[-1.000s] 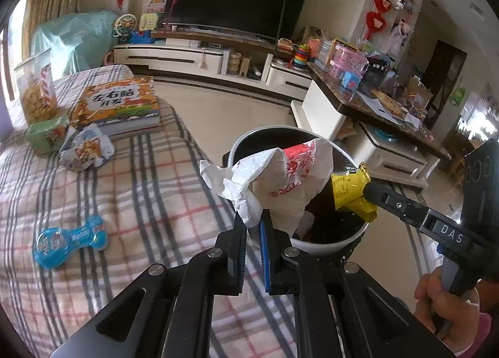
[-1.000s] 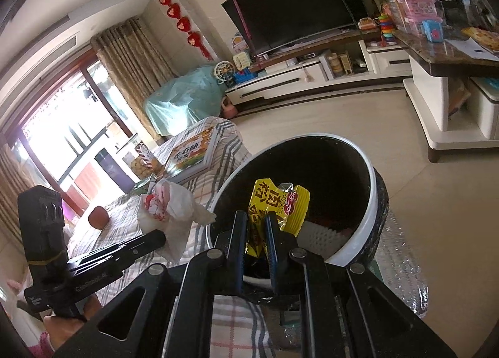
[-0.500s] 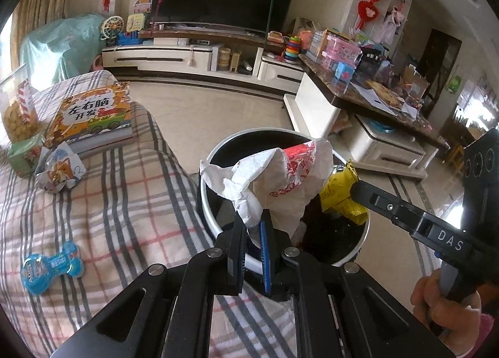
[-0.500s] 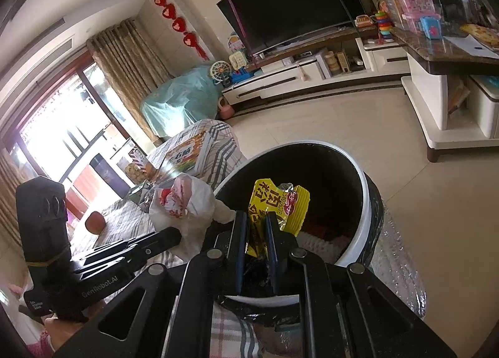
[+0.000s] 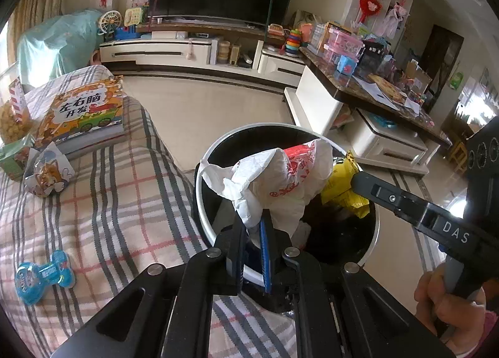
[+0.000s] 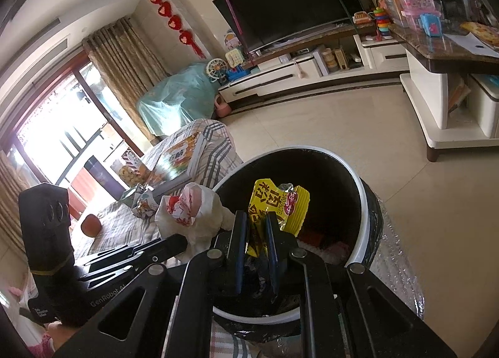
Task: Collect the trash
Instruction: 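Open both tools to drop the white bag and yellow packet into the bin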
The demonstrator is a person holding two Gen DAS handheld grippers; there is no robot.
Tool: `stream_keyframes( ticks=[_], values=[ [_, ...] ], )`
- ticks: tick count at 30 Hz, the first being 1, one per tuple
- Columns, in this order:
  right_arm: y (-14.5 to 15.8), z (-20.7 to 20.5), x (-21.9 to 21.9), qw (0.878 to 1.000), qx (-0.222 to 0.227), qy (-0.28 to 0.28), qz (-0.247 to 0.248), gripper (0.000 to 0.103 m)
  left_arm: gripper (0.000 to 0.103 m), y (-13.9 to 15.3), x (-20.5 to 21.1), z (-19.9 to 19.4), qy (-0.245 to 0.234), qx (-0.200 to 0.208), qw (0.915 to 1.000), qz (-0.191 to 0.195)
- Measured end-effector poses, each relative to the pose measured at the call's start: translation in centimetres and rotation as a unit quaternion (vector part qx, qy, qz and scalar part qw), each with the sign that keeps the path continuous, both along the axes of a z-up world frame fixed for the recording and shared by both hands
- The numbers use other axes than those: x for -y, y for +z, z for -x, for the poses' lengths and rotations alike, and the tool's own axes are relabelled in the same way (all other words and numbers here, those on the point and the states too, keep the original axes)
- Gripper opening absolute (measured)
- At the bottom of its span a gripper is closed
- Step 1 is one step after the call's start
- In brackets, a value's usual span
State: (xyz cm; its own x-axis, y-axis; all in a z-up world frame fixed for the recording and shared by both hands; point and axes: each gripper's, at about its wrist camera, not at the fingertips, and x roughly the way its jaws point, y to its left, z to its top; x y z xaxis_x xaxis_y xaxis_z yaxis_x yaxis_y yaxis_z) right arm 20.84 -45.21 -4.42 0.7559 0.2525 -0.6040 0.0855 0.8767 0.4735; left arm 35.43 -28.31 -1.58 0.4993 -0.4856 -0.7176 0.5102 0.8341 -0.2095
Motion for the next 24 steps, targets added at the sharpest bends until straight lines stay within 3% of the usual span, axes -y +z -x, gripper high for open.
stream_keyframes(
  ticks=[3, 6, 10, 12, 15, 17, 19, 24],
  values=[
    [-0.1, -0.2, 0.0, 1.000, -0.005, 0.001, 0.001, 0.017, 0.009, 0.0, 0.5, 0.0, -0.001, -0.004, 1.0000, -0.002],
    [-0.3, -0.4, 0.1, 1.000, -0.010, -0.001, -0.005, 0.019, 0.021, 0.1, 0.7, -0.1, 0.001, -0.004, 1.0000, -0.002],
    [-0.4, -0.1, 0.4, 1.000, -0.008, -0.009, -0.008, 0.037, 0.038, 0.3, 0.2, 0.2, 0.010, 0.002, 0.9999, 0.000],
    [-0.3, 0.1, 0.4, 1.000, -0.006, -0.012, -0.008, 0.040, 0.039, 0.2, -0.3, 0.6, 0.012, 0.001, 0.9999, 0.004],
    [-0.3, 0.4, 0.3, 1.000, -0.004, -0.016, -0.012, 0.055, 0.040, -0.1, -1.4, 1.2, 0.018, -0.004, 0.9998, 0.009],
    [-0.3, 0.6, 0.0, 1.000, -0.004, -0.016, -0.009, 0.058, 0.041, -0.2, -2.3, 1.8, 0.025, -0.006, 0.9996, 0.011],
    [-0.4, 0.7, -0.1, 1.000, -0.005, -0.017, -0.007, 0.073, 0.041, -0.4, -3.4, 2.6, 0.031, -0.008, 0.9994, 0.013],
    [-0.3, 1.2, -0.6, 1.000, -0.001, -0.022, -0.010, 0.074, 0.042, -0.6, -6.1, 4.4, 0.051, -0.010, 0.9985, 0.015]
  ],
)
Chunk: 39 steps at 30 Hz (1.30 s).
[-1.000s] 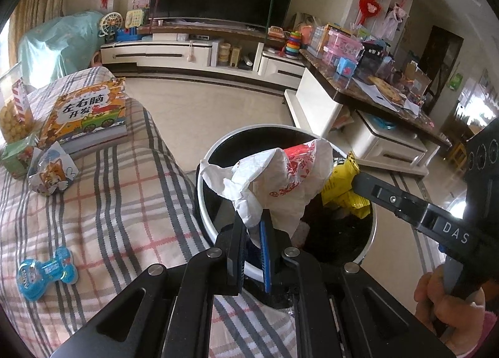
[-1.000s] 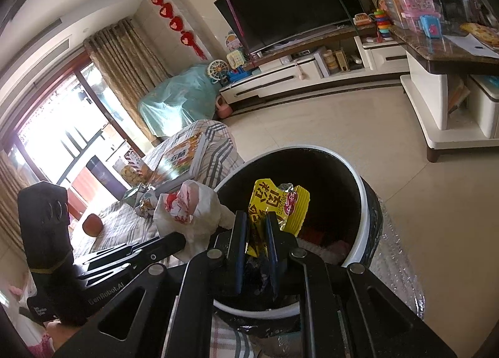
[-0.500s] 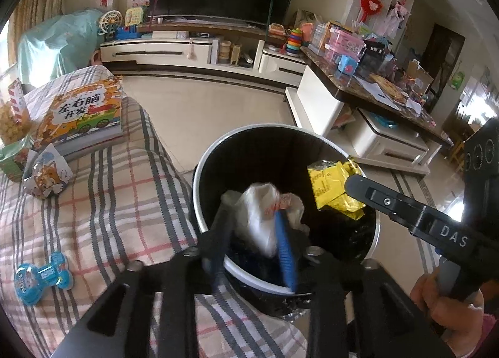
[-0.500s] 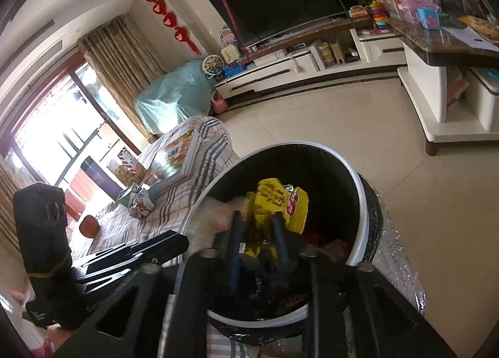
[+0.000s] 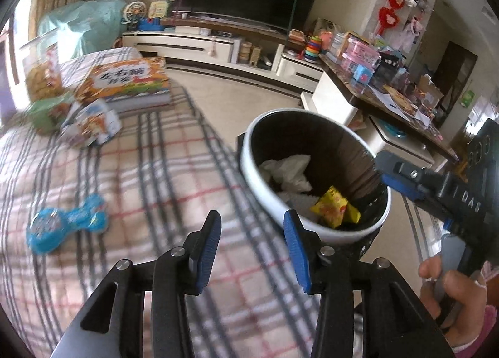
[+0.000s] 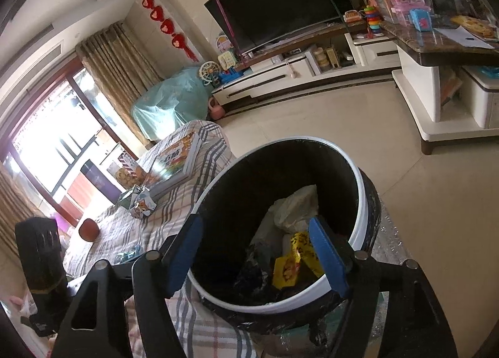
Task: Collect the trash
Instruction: 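Open both tools to drop the white bag and yellow packet into the bin, then move both open tools back over the bed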
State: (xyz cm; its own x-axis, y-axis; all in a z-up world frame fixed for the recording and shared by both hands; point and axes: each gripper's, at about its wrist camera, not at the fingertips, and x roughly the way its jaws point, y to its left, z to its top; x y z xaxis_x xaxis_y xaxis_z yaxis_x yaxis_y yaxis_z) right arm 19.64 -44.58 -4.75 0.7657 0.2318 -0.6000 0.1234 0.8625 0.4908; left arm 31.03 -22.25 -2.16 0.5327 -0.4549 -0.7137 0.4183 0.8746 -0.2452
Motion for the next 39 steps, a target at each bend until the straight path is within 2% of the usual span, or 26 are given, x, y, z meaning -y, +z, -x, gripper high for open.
stream_keyframes(
  ticks=[10, 20, 24, 28, 31, 39],
  values=[
    [1.0, 0.4, -4.0, 0.999, 0.014, 0.031, 0.008, 0.076, 0.042, 0.5, -5.4, 3.2, 0.035, 0.004, 0.9994, 0.000],
    [1.2, 0.1, -9.9, 0.995, 0.017, 0.094, 0.020, 0.081, 0.044, 0.9, -11.0, 5.6, 0.069, 0.012, 0.9975, -0.009],
    [0.8, -0.3, -11.9, 0.993, 0.011, 0.115, 0.018, 0.083, 0.051, 1.0, -13.3, 6.3, 0.080, 0.016, 0.9965, -0.017],
    [0.5, -0.9, -13.8, 0.991, 0.006, 0.135, 0.019, 0.086, 0.057, 1.0, -14.9, 5.8, 0.080, 0.016, 0.9962, -0.031],
    [0.4, -1.5, -15.1, 0.989, 0.005, 0.149, 0.023, 0.086, 0.057, 1.1, -15.4, 5.2, 0.076, 0.017, 0.9961, -0.043],
    [-0.4, -3.7, -16.9, 0.985, -0.008, 0.173, 0.026, 0.086, 0.068, 0.5, -15.1, 1.9, 0.035, 0.021, 0.9963, -0.076]
  ],
)
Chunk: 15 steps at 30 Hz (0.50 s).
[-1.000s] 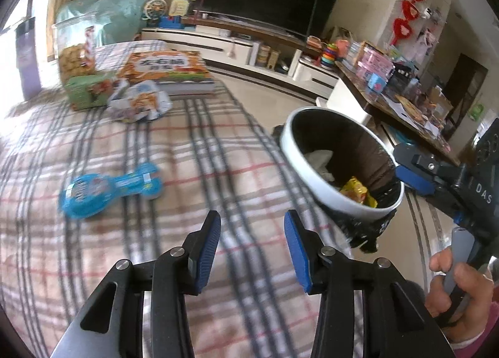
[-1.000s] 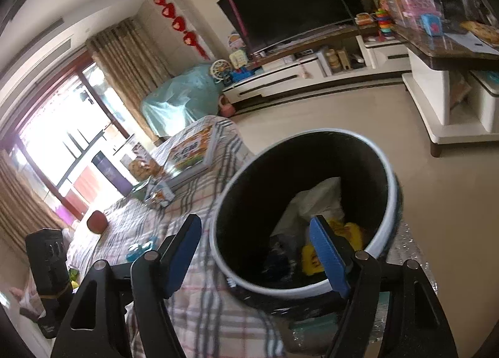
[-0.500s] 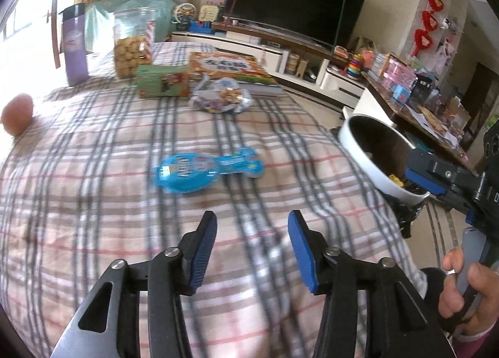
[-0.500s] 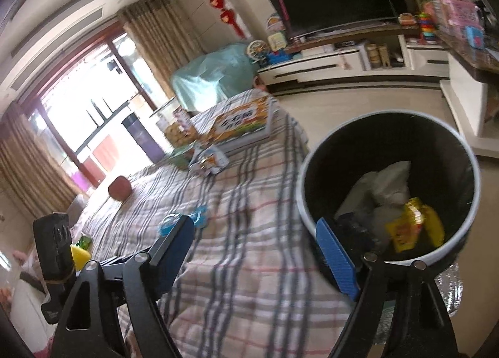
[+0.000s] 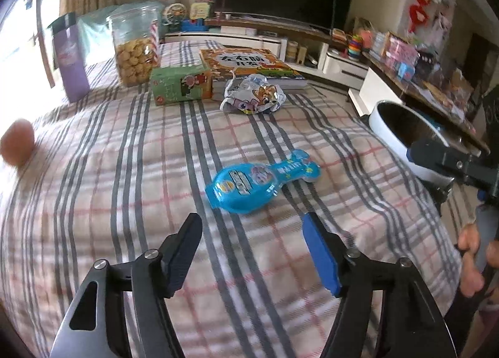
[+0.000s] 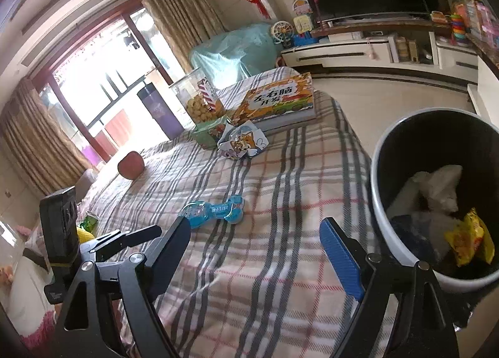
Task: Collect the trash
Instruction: 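Move both open tools back over the bed, then grasp the blue candy toy with the left tool while the right tool grasps the wrapped candy packet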
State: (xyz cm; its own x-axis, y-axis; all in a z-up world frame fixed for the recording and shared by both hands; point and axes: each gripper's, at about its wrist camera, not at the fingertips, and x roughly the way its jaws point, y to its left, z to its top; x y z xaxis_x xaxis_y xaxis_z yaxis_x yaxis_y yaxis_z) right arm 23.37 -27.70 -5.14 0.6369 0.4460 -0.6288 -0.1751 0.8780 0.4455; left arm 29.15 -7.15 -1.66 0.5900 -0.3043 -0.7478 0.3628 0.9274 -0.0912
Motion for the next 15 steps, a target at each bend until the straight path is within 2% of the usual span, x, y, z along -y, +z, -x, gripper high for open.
stream_keyframes(
  ticks=[6, 8, 11, 12, 13, 15],
  values=[
    [-0.3, -1.3, 0.0, 1.000, -0.003, 0.001, -0.001, 0.086, 0.071, -1.0, 1.0, -3.2, -0.059, 0.003, 0.9975, -0.039],
    [-0.4, -1.9, 0.0, 1.000, -0.005, 0.000, 0.000, 0.086, 0.071, -1.3, 1.2, -4.1, -0.063, 0.008, 0.9966, -0.051],
    [-0.4, -2.8, -0.2, 1.000, -0.007, 0.000, 0.002, 0.086, 0.070, -1.8, 1.4, -5.4, -0.068, 0.007, 0.9965, -0.048],
    [-0.4, -3.1, -0.3, 1.000, -0.007, 0.000, 0.002, 0.086, 0.067, -2.0, 1.4, -5.6, -0.071, 0.006, 0.9964, -0.045],
    [-0.4, -3.4, -0.5, 1.000, -0.007, 0.001, 0.002, 0.086, 0.059, -2.2, 1.4, -5.8, -0.074, 0.004, 0.9964, -0.042],
    [-0.5, -3.9, -0.8, 1.000, -0.007, 0.004, 0.002, 0.086, 0.059, -2.6, 1.3, -5.7, -0.074, 0.006, 0.9965, -0.037]
  ],
)
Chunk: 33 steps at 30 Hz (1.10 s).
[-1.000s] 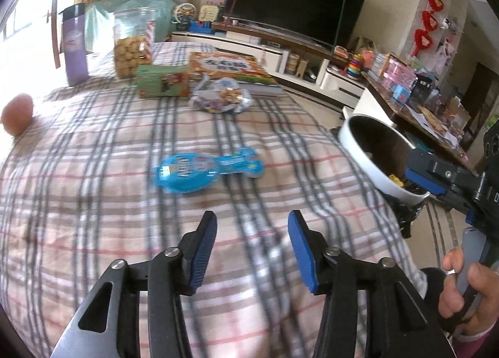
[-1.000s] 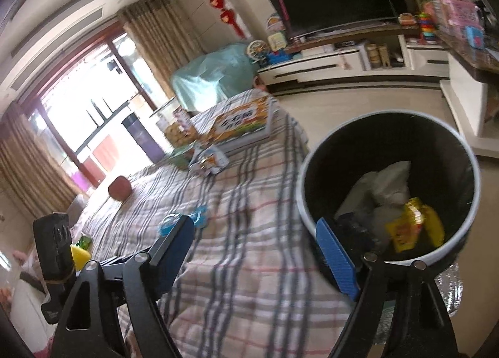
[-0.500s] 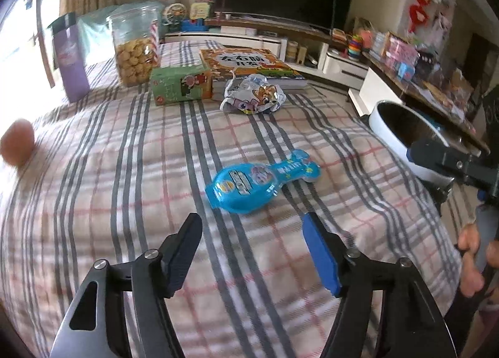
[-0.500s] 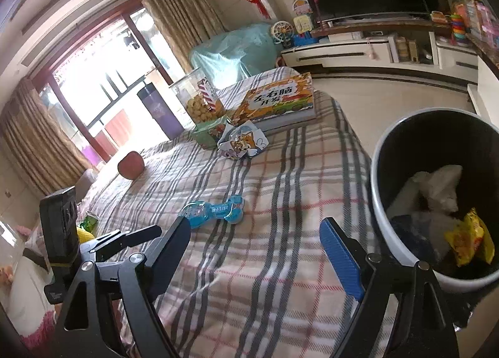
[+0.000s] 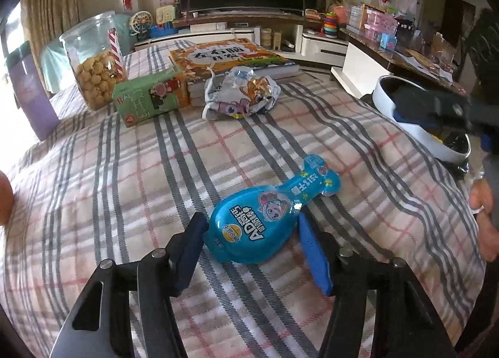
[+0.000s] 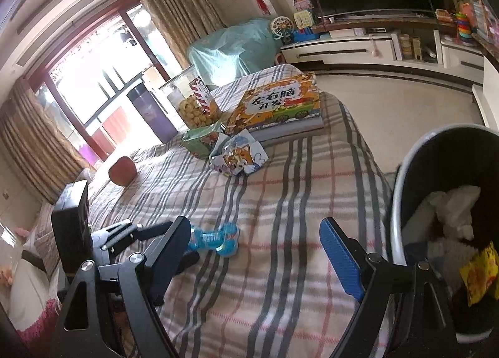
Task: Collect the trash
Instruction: 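Grasp the blue candy toy with the left tool while the right tool grasps the wrapped candy packet, then carry the blue candy toy and wrapped candy packet over the trash bin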
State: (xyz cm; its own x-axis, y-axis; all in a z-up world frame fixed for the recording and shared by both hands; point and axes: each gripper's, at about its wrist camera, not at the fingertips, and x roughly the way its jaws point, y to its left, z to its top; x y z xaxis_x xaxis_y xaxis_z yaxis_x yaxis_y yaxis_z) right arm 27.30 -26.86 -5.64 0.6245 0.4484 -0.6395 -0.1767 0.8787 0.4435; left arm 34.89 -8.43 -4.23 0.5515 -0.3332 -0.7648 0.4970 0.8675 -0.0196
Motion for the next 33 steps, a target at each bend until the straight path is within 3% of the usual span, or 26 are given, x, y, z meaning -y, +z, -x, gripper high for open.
stream_keyframes(
  ticks=[4, 8, 11, 14, 21, 23, 24, 27, 33],
  values=[
    [-0.4, -1.7, -1.5, 1.000, -0.002, 0.012, 0.001, 0.086, 0.058, 0.3, -1.1, 1.0, 0.026, 0.006, 0.9996, 0.010],
    [-1.3, -3.8, -2.9, 1.000, -0.009, 0.023, 0.002, 0.086, 0.058, 0.4, -4.0, 1.7, 0.102, -0.003, 0.9943, 0.030],
    [-1.9, -5.5, -3.9, 1.000, -0.013, 0.026, 0.006, 0.086, 0.058, 0.4, -7.1, 2.6, 0.185, -0.009, 0.9808, 0.062],
    [-2.4, -7.3, -4.8, 0.999, -0.019, 0.028, 0.009, 0.086, 0.059, 0.2, -8.6, 3.6, 0.231, -0.010, 0.9693, 0.085],
    [-3.7, -10.5, -6.7, 0.998, -0.030, 0.029, 0.038, 0.084, 0.060, -0.5, -8.4, 4.6, 0.251, -0.011, 0.9643, 0.083],
    [-4.0, -10.5, -6.8, 0.998, -0.028, 0.028, 0.051, 0.066, 0.061, -0.6, -8.5, 4.8, 0.251, -0.012, 0.9640, 0.088],
    [-4.0, -10.4, -6.7, 0.998, -0.030, 0.030, 0.049, 0.053, 0.062, -0.5, -8.4, 4.7, 0.249, -0.011, 0.9642, 0.090],
    [-3.7, -9.2, -6.4, 0.998, -0.023, 0.035, 0.046, 0.034, 0.065, -0.3, -8.4, 5.0, 0.247, -0.006, 0.9646, 0.092],
    [-2.5, -4.2, -4.3, 0.999, -0.017, 0.039, 0.016, 0.028, 0.072, 0.2, -9.3, 5.9, 0.231, 0.005, 0.9667, 0.110]
  ],
)
